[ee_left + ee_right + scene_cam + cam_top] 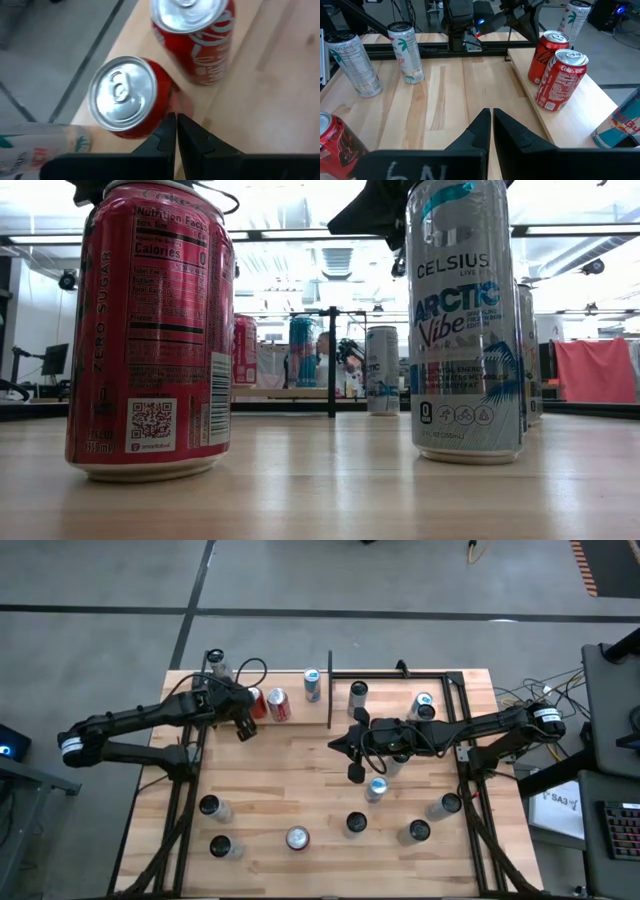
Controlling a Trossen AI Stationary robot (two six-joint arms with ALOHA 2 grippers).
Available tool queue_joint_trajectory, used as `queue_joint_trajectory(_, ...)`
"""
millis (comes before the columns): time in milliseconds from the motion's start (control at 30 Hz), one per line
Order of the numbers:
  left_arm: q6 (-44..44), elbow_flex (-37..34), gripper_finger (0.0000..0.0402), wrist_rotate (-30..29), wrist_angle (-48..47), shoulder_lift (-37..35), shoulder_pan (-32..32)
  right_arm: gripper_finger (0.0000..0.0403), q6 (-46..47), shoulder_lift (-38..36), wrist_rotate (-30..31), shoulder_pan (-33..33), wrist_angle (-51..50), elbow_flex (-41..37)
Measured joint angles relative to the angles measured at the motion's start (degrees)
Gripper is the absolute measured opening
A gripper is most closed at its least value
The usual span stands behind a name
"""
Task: Place canned beverage on shelf
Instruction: Put the top red and black soda can on the shelf
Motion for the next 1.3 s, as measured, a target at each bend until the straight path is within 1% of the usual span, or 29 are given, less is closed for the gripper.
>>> queue_joint_trajectory(167,-0.4,-0.1,0.0000,5.6,1.4,0.0,0.0,0.0011,0.0,0.0,0.0,0.0,0.0,0.0)
queue_joint_trajectory(200,-0.2,-0.4,0.0000,5.7,1.8,0.1,0.0,0.0011,0.0,0.0,0.0,0.0,0.0,0.0)
queue_joint_trajectory(233,0.0,-0.8,0.0000,5.6,2.5,0.2,0.0,0.0011,0.0,0.0,0.0,0.0,0.0,0.0)
queue_joint_trajectory(400,2.3,-2.8,0.0000,0.5,6.1,0.4,1.0,0.0011,0.0,0.0,0.0,0.0,0.0,0.0)
queue_joint_trajectory(500,3.4,-3.1,0.0000,0.4,7.2,0.4,2.4,0.0011,0.0,0.0,0.0,0.0,0.0,0.0)
queue_joint_trajectory(667,7.9,-3.0,0.0000,0.1,11.5,0.4,3.8,0.0011,0.0,0.0,0.0,0.0,0.1,0.0)
queue_joint_trajectory(767,9.0,-2.4,0.0000,0.1,12.0,0.4,4.1,0.0011,0.0,0.0,0.0,0.0,0.1,0.0)
queue_joint_trajectory(867,8.0,-1.2,0.0000,0.1,8.4,0.1,4.1,0.0011,0.0,0.0,0.1,0.0,0.1,0.0)
queue_joint_trajectory(1033,3.1,0.8,0.0000,-0.5,-0.5,0.1,4.1,0.0011,-0.3,0.0,0.1,0.0,0.2,0.0)
queue_joint_trajectory(1200,2.7,0.8,0.0000,-6.9,-2.3,0.6,5.2,0.0011,-1.1,0.0,0.2,0.0,0.2,0.0)
queue_joint_trajectory(1300,3.2,0.8,0.0000,-7.9,-1.8,1.3,7.0,0.0011,-1.0,0.0,0.3,0.0,0.2,0.0)
